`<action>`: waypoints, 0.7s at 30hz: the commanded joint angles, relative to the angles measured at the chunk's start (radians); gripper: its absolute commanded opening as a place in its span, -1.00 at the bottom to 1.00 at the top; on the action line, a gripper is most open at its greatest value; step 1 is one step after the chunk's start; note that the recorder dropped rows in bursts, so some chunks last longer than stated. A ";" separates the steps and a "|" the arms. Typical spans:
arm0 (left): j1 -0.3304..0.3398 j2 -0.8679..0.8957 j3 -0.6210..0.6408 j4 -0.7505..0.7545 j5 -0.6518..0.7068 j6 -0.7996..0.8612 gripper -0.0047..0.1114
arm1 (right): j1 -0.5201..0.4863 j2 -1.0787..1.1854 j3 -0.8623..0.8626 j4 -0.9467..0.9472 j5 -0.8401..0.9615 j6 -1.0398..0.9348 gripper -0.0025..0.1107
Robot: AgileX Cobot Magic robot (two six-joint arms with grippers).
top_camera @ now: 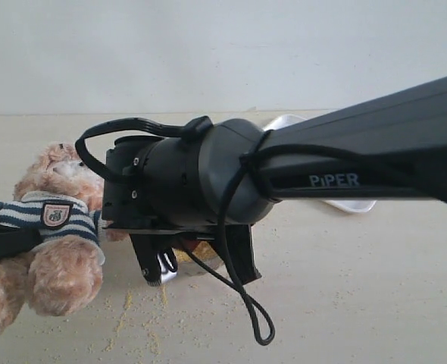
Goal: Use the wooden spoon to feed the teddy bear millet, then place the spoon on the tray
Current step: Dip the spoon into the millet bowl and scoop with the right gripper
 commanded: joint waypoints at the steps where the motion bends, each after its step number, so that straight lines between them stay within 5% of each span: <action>1: 0.004 -0.003 -0.002 -0.017 0.017 -0.004 -0.83 | -0.001 -0.002 -0.008 0.014 0.013 0.002 -0.96; 21: 0.004 -0.003 -0.002 -0.017 0.017 -0.004 -0.83 | -0.032 -0.004 -0.027 0.121 0.052 0.044 -0.96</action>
